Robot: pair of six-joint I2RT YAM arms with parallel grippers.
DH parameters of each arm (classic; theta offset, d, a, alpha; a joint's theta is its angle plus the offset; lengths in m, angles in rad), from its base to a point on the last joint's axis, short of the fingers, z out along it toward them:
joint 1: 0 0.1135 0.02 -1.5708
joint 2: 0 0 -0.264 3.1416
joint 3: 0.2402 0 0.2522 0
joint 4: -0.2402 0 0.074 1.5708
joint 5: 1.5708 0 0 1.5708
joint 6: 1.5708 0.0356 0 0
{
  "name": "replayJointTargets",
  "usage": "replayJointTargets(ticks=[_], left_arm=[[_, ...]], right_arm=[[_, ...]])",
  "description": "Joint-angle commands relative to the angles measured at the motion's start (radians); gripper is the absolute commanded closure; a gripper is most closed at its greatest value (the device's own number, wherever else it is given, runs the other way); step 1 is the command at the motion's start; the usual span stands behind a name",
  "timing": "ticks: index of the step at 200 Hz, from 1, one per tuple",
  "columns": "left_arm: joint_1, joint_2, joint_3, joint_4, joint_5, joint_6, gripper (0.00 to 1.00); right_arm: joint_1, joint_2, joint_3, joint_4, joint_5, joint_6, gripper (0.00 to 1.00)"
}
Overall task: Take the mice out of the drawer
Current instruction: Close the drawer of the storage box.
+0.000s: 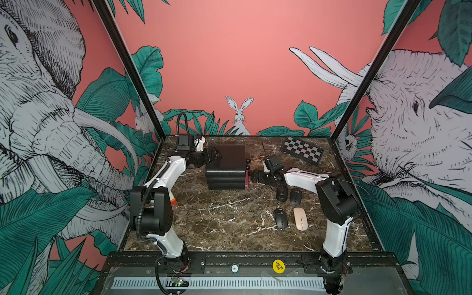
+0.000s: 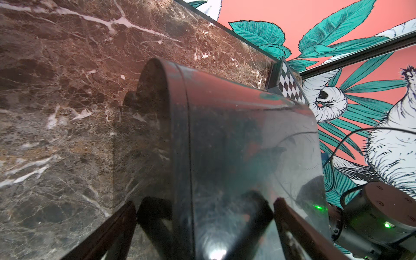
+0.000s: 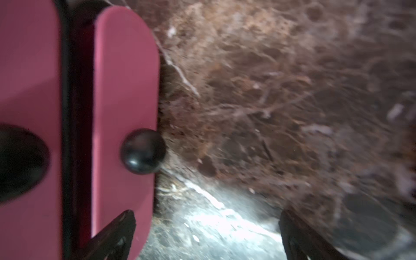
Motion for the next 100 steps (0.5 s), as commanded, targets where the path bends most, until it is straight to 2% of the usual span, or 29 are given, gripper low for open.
replayJointTargets(ticks=[1, 66, 100], left_arm=[[-0.015, 0.008, -0.006, -0.052, -0.002, -0.006, 0.04], [-0.014, 0.016, -0.001, -0.046, 0.005, -0.010, 0.04], [-0.015, 0.014, -0.005, -0.039, 0.008, -0.016, 0.04]], right_arm=[[0.013, 0.043, 0.045, 0.035, -0.015, 0.008, 0.01], [0.065, 0.109, 0.120, 0.046, -0.063, 0.017, 0.01], [0.071, 0.087, 0.108, 0.048, -0.032, 0.006, 0.02]])
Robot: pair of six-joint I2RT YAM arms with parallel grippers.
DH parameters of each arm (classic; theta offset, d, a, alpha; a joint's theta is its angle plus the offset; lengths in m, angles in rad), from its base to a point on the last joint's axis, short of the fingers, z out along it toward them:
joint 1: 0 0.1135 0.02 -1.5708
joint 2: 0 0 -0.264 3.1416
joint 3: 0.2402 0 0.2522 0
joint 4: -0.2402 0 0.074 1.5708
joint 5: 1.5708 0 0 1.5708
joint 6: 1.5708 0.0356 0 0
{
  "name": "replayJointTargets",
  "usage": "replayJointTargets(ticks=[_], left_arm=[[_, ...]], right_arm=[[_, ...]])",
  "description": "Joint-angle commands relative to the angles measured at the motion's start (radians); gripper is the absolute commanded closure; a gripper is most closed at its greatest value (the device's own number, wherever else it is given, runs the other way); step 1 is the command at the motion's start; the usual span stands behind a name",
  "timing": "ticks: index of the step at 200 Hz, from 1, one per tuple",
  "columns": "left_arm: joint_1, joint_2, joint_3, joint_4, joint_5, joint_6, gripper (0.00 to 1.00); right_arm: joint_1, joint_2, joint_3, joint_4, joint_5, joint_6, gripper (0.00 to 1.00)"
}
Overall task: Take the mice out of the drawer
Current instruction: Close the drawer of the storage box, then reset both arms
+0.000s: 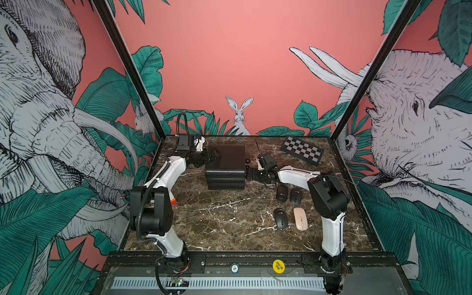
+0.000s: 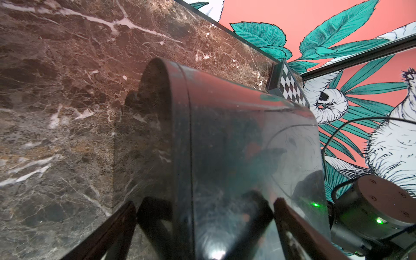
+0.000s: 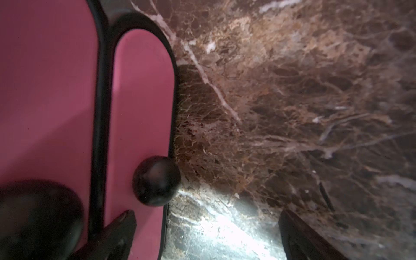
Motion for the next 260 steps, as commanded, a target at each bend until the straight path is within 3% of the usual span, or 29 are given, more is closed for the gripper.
replayJointTargets(ticks=[1, 55, 92, 126, 167, 191, 212, 233, 260], left_arm=[[-0.014, 0.014, -0.005, -0.041, 0.012, -0.007, 0.04], [-0.017, 0.000, -0.003, -0.036, 0.013, -0.006, 0.04], [-0.014, -0.035, 0.016, -0.056, -0.021, 0.027, 0.04], [-0.013, -0.090, 0.052, -0.122, -0.126, 0.107, 0.04], [-0.013, -0.265, -0.035, -0.031, -0.325, 0.185, 0.01], [-0.009, -0.377, -0.139, 0.071, -0.502, 0.265, 0.01], [0.002, -0.457, -0.293, 0.213, -0.661, 0.353, 0.01], [0.007, -0.515, -0.523, 0.483, -0.801, 0.460, 0.01], [0.008, -0.520, -0.783, 0.858, -0.918, 0.463, 0.01]], right_arm=[[0.036, -0.004, 0.009, 0.031, -0.021, -0.006, 0.02], [0.018, -0.163, -0.015, -0.111, 0.180, -0.099, 0.01], [-0.025, -0.346, -0.117, -0.139, 0.315, -0.132, 0.01], [-0.057, -0.510, -0.125, -0.215, 0.492, -0.228, 0.01], [-0.127, -0.679, -0.141, -0.266, 0.715, -0.367, 0.01], [-0.192, -0.777, -0.205, -0.249, 0.843, -0.461, 0.01], [-0.260, -0.862, -0.323, -0.181, 0.863, -0.552, 0.01], [-0.322, -0.932, -0.464, -0.112, 0.878, -0.598, 0.01], [-0.418, -0.972, -0.644, 0.002, 0.819, -0.620, 0.01]])
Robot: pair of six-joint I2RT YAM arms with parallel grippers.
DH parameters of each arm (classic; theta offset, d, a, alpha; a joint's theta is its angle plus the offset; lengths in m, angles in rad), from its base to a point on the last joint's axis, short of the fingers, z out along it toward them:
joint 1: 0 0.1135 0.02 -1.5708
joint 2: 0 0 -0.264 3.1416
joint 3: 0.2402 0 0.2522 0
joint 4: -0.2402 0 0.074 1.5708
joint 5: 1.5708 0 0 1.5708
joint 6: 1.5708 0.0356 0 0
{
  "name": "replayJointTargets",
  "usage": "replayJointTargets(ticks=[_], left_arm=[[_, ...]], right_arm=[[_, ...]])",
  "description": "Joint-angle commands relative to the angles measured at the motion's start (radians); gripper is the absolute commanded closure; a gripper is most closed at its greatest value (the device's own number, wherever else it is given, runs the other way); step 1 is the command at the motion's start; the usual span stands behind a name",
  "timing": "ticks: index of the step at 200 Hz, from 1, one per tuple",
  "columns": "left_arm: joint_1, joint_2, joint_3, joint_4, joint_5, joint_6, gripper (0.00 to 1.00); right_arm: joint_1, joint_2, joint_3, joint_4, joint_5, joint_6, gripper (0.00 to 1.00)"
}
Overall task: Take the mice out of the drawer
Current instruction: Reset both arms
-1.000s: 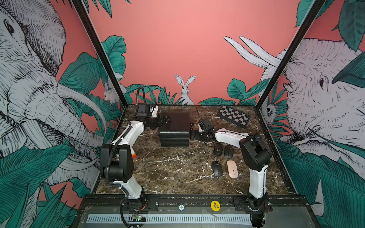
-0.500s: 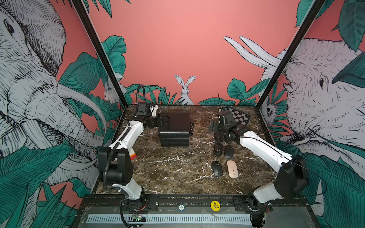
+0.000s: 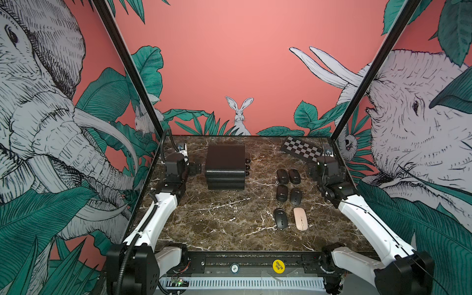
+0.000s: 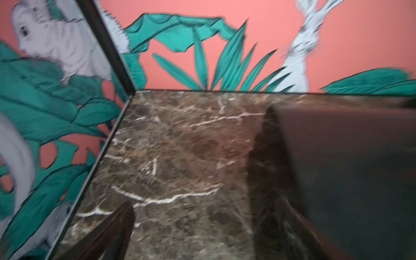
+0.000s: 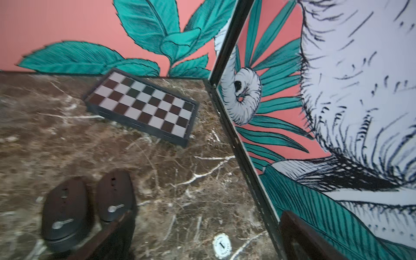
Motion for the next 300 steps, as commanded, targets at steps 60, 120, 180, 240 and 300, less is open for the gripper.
replayJointTargets(ticks=[60, 120, 180, 240, 300], left_arm=[[0.006, 0.173, -0.311, 0.593, -0.211, 0.054, 0.01], [0.007, 0.389, -0.292, 0.771, -0.067, 0.125, 0.01], [0.019, 0.401, -0.290, 0.784, -0.047, 0.117, 0.01], [0.020, 0.404, -0.293, 0.794, -0.049, 0.120, 0.01], [0.019, 0.404, -0.293, 0.795, -0.049, 0.120, 0.01]], right_arm=[[-0.241, 0.093, -0.331, 0.468, -0.248, -0.018, 0.01], [-0.267, 0.309, -0.355, 0.825, -0.369, -0.099, 0.01], [-0.268, 0.241, -0.423, 0.871, -0.557, -0.122, 0.01], [-0.264, 0.198, -0.458, 0.877, -0.517, -0.168, 0.02], [-0.264, 0.297, -0.361, 0.828, -0.630, -0.177, 0.02]])
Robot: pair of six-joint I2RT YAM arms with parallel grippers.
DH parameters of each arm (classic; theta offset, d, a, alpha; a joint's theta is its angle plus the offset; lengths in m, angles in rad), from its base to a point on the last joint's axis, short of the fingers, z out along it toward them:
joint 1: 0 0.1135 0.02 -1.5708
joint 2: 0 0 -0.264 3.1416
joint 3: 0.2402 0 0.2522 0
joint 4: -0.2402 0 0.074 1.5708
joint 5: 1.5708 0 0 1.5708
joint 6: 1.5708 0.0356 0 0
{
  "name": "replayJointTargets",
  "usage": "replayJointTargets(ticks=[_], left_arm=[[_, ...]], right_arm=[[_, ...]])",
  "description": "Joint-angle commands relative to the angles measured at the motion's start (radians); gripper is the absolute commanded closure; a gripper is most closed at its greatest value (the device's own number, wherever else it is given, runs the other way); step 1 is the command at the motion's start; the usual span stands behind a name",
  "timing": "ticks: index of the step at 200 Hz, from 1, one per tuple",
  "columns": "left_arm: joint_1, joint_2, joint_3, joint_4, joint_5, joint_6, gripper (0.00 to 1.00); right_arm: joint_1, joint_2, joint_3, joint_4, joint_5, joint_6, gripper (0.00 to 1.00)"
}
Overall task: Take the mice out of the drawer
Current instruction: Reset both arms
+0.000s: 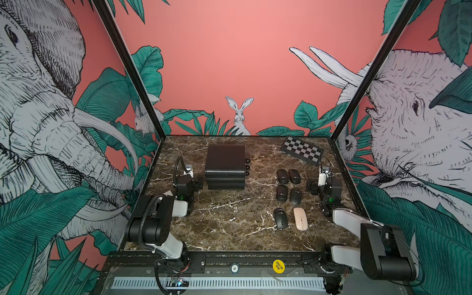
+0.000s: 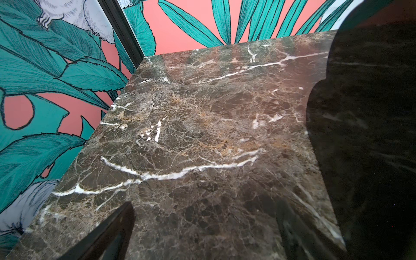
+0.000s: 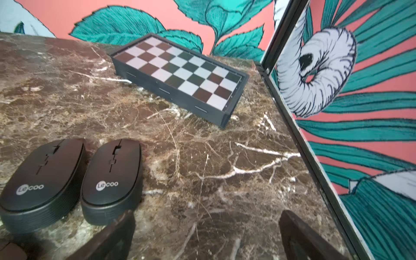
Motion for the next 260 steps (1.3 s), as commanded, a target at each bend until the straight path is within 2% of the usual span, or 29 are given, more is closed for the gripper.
replayJointTargets(ticks=[1, 7, 18, 27, 44, 56, 69, 83, 97, 260], left_arm=[[0.007, -0.018, 0.008, 0.027, 0.010, 0.014, 0.01], [0.006, -0.018, 0.009, 0.026, 0.010, 0.014, 0.01], [0.006, -0.018, 0.007, 0.028, 0.010, 0.014, 0.01], [0.006, -0.017, 0.008, 0.028, 0.009, 0.014, 0.01], [0.006, -0.018, 0.008, 0.027, 0.010, 0.015, 0.01], [0.006, -0.018, 0.009, 0.025, 0.011, 0.015, 0.01], [0.006, -0.018, 0.009, 0.027, 0.009, 0.015, 0.01], [0.006, -0.018, 0.008, 0.026, 0.010, 0.014, 0.01], [0.006, -0.018, 0.009, 0.025, 0.010, 0.014, 0.01], [0.016, -0.011, 0.020, 0.012, 0.028, 0.010, 0.01]], right_arm=[[-0.003, 0.084, 0.088, -0.019, -0.072, -0.005, 0.01], [-0.002, 0.103, 0.095, 0.001, -0.103, 0.016, 0.02], [0.007, 0.142, 0.057, 0.156, -0.149, 0.025, 0.02], [0.022, 0.170, 0.045, 0.181, -0.110, 0.013, 0.02], [0.031, 0.274, 0.023, 0.350, -0.065, 0.032, 0.02], [0.027, 0.233, 0.052, 0.211, -0.045, 0.037, 0.02], [0.027, 0.263, 0.037, 0.299, -0.048, 0.041, 0.01], [0.028, 0.241, 0.051, 0.224, -0.044, 0.038, 0.01], [0.028, 0.254, 0.045, 0.264, -0.045, 0.039, 0.02], [0.032, 0.243, 0.048, 0.242, -0.037, 0.035, 0.01]])
